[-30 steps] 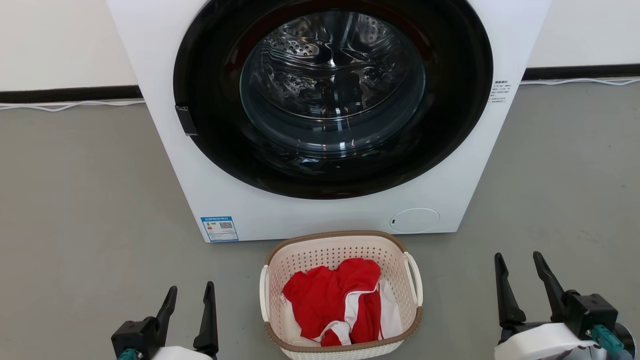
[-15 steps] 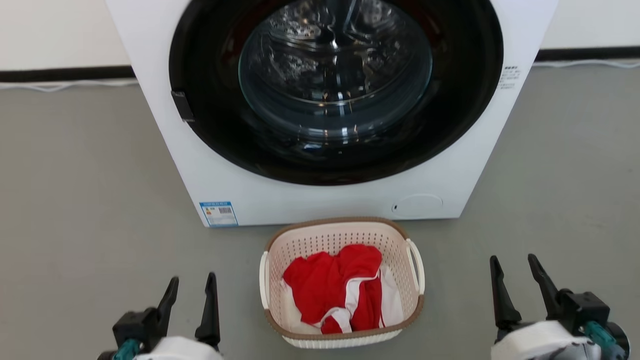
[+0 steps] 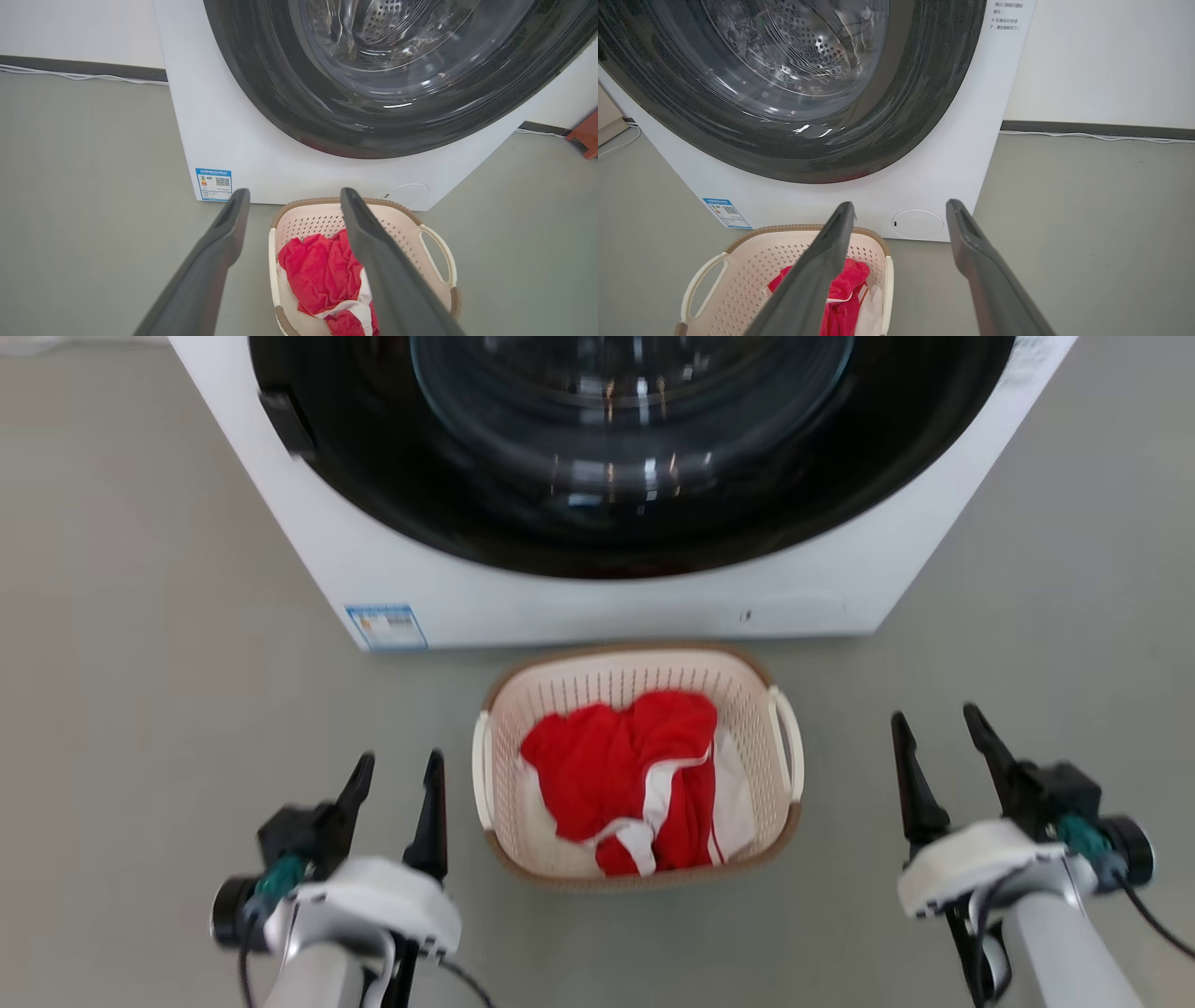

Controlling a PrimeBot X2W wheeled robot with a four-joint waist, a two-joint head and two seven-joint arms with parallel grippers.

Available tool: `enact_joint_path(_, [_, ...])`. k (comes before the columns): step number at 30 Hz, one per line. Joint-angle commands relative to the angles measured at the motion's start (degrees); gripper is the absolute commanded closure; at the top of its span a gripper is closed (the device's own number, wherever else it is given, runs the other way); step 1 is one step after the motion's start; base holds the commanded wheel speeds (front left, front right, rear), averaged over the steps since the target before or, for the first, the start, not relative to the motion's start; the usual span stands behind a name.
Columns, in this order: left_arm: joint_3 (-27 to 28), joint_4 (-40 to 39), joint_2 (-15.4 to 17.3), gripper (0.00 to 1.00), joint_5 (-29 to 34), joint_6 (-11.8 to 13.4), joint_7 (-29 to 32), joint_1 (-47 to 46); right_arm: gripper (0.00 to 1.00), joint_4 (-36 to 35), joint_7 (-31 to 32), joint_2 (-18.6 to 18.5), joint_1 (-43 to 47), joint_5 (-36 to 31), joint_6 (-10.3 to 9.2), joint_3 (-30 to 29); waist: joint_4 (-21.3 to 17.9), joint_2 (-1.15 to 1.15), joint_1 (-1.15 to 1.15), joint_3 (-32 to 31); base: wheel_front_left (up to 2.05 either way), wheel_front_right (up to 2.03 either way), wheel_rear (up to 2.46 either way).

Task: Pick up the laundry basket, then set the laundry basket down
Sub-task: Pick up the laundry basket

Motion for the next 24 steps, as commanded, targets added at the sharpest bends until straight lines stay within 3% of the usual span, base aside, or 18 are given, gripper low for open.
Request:
enact_joint_path(1, [1.2, -0.5, 0.6, 0.00, -0.2, 0.5, -0.4, -2.5, 0.00, -0.4, -0.8, -0.2, -1.9, -0.6, 0.35, 1.2, 0.2, 0.00, 0.00, 3.3, 0.00, 0.00, 0.00])
enact_joint_path(12, [-5.4, 14.6, 0.6, 0.00, -4.0, 1.5, -0.4, -16.6, 0.00, 14.6, 1.6, -1.0, -15.0, -2.7, 0.35, 0.3, 1.6, 0.00, 0.00, 14.4, 0.00, 0.00, 0.00])
enact_joint_path(24, [-10.7, 26.5, 0.6, 0.00, -9.7, 2.6, -0.4, -29.0, 0.00, 24.5, 1.1, -1.1, -24.8, -5.7, 0.35, -1.8, 2.3, 0.00, 0.00, 24.0, 0.00, 0.00, 0.00])
